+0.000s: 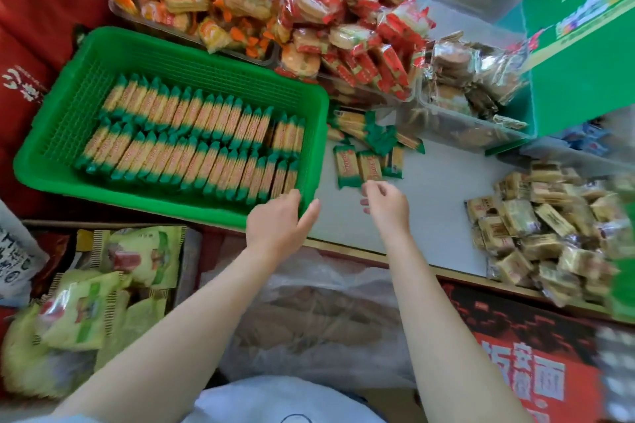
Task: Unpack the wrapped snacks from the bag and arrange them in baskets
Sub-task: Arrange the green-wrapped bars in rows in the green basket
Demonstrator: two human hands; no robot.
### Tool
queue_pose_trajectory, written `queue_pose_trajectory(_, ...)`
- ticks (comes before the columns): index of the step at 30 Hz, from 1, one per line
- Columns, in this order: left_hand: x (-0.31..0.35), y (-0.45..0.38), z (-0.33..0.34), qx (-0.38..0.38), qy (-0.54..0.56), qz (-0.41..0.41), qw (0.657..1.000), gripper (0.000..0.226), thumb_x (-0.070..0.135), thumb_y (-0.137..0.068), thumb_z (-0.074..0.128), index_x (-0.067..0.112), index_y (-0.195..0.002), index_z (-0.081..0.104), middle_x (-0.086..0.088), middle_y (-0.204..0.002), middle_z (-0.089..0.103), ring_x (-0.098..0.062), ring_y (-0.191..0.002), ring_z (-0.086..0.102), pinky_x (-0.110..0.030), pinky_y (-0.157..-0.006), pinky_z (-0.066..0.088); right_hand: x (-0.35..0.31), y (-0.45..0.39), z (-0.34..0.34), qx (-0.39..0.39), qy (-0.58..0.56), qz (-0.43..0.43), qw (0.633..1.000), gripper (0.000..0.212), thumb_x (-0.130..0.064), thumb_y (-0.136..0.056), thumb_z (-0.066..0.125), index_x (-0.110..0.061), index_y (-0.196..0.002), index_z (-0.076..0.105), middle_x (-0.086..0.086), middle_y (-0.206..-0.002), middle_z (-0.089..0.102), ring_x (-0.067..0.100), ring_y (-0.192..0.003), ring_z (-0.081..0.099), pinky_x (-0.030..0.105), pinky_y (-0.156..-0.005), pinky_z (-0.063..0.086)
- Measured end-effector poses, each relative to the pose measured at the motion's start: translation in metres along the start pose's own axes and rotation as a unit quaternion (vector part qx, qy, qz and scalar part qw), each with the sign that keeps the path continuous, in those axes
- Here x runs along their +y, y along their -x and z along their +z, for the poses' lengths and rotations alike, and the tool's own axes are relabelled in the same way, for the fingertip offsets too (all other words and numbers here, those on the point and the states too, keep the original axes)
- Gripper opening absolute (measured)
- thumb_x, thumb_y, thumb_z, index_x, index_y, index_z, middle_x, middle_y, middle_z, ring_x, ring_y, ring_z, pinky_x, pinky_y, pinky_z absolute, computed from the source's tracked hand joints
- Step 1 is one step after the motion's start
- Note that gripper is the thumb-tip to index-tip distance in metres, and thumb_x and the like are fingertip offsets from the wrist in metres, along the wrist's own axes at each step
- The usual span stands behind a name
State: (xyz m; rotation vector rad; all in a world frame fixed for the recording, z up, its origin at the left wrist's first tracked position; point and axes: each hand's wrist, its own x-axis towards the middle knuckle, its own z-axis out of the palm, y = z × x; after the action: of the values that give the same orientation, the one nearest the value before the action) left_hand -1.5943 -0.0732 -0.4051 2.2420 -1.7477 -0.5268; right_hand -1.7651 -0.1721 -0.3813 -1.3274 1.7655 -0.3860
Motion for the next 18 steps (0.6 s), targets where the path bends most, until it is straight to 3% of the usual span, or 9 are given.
queue_pose_trajectory(3, 0.015, -0.007, 0.011, 0.008, -0.074, -0.072, 0.995, 0.063, 0.068, -0.096, 0.028, 0.011, -0.102, 0.054, 0.001, -0.061, 0.049, -0.023, -0.049, 0.047, -0.03, -0.042, 0.029, 0.028, -0.046, -0.023, 0.006, 0.034, 0.033, 0.999, 0.026, -0.024, -0.097, 0.056, -0.012, -0.117, 0.067, 0.009, -0.117, 0.069, 0.029, -0.108, 0.064, 0.037, -0.098, 0.051)
queue_pose_trajectory(5, 0.016, -0.008, 0.015, 0.012, -0.109, -0.078, 0.991, 0.066, 0.07, -0.094, 0.028, 0.011, -0.104, 0.056, 0.0, -0.06, 0.051, -0.023, -0.048, 0.048, -0.029, -0.041, 0.03, 0.033, -0.074, -0.028, 0.011, 0.06, 0.026, 0.998, 0.034, -0.02, -0.098, 0.057, -0.006, -0.128, 0.062, 0.012, -0.127, 0.065, 0.031, -0.117, 0.06, 0.026, -0.09, 0.042)
queue_pose_trajectory(8, 0.019, -0.007, 0.022, 0.033, -0.109, -0.085, 0.99, 0.066, 0.067, -0.095, 0.031, 0.009, -0.107, 0.06, 0.001, -0.058, 0.049, -0.023, -0.046, 0.045, -0.028, -0.041, 0.026, 0.034, -0.111, -0.017, 0.004, 0.056, 0.032, 0.998, 0.037, -0.02, -0.097, 0.06, -0.004, -0.13, 0.056, 0.013, -0.128, 0.061, 0.033, -0.116, 0.06, 0.028, -0.085, 0.043)
queue_pose_trajectory(12, 0.022, -0.007, 0.027, 0.053, -0.088, -0.096, 0.99, 0.068, 0.07, -0.087, 0.016, 0.012, -0.084, 0.051, 0.002, -0.057, 0.042, -0.025, -0.046, 0.041, -0.028, -0.043, 0.023, 0.039, -0.129, 0.007, 0.026, 0.083, 0.021, 0.996, 0.054, -0.023, -0.087, 0.072, -0.006, -0.132, 0.047, 0.014, -0.132, 0.05, 0.034, -0.118, 0.056, 0.043, -0.096, 0.051)
queue_pose_trajectory(16, 0.02, -0.006, 0.024, 0.05, -0.082, -0.103, 0.99, 0.057, 0.069, -0.087, 0.018, 0.017, -0.079, 0.041, 0.004, -0.055, 0.039, -0.024, -0.045, 0.037, -0.027, -0.044, 0.016, 0.046, -0.119, 0.01, -0.031, 0.033, 0.076, 0.996, 0.064, -0.025, -0.086, 0.077, -0.011, -0.138, 0.042, 0.009, -0.133, 0.06, 0.03, -0.117, 0.06, 0.037, -0.091, 0.051)
queue_pose_trajectory(18, 0.02, -0.005, 0.025, 0.056, -0.077, -0.106, 0.99, 0.057, 0.068, -0.088, 0.02, 0.016, -0.075, 0.04, 0.006, -0.052, 0.033, -0.022, -0.042, 0.033, -0.026, -0.044, 0.013, 0.05, -0.111, 0.001, -0.054, 0.043, 0.112, 0.991, 0.049, -0.025, -0.089, 0.074, -0.008, -0.13, 0.055, 0.009, -0.127, 0.065, 0.028, -0.112, 0.062, 0.031, -0.082, 0.047)
